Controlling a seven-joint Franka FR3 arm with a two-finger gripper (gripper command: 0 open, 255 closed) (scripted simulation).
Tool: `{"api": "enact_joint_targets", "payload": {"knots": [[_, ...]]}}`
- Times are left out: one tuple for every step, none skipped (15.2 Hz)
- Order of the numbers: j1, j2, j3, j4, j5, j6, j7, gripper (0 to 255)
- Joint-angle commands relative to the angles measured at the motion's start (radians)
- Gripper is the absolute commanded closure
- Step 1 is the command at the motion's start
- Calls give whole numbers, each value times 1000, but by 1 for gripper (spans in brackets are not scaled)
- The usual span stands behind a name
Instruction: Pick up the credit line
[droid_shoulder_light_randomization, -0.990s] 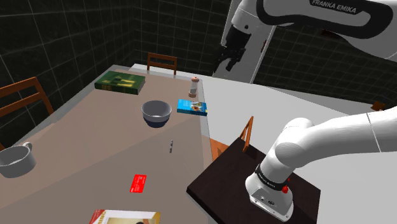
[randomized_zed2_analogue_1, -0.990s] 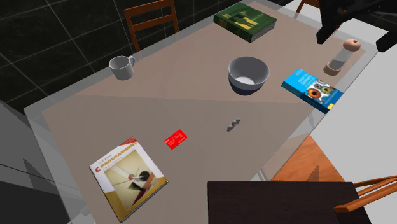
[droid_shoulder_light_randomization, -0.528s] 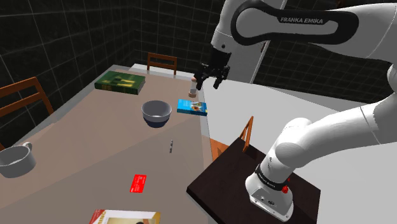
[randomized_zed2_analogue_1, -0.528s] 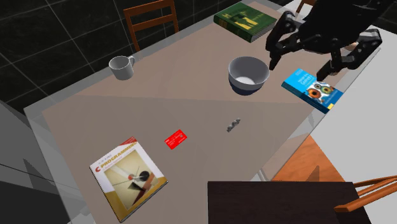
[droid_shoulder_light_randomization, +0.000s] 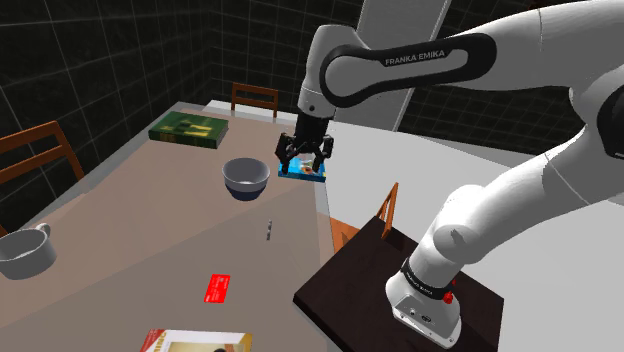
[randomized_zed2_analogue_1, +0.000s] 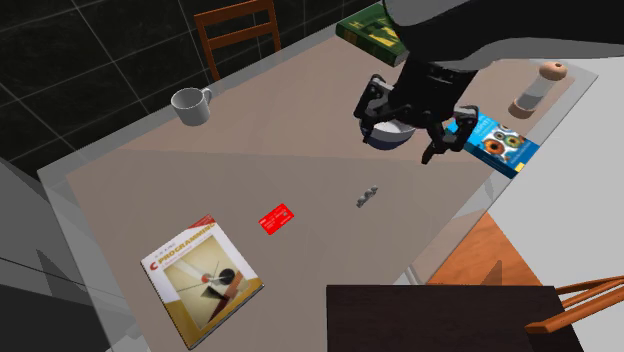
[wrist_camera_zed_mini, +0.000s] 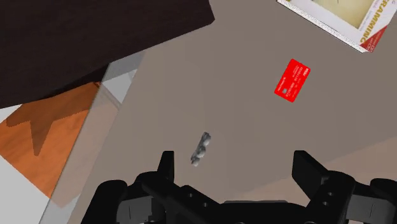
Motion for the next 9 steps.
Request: {"api": "enact_joint_targets", "payload": {"knots": [[4,64,21,-3,24,43,37,0],[7,95,31,-1,36,62,55,0],[10,127,41,1,48,81,73,0],[13,160,51,4,59,100,90,0],[16,194,60,8,69,119,107,0],[20,229,69,14,80,138,125,0],[24,264,78,20,90,157,141,0],[27,300,86,27,100,176,158,0],[32,336,94,35,109,195,174,0]]}}
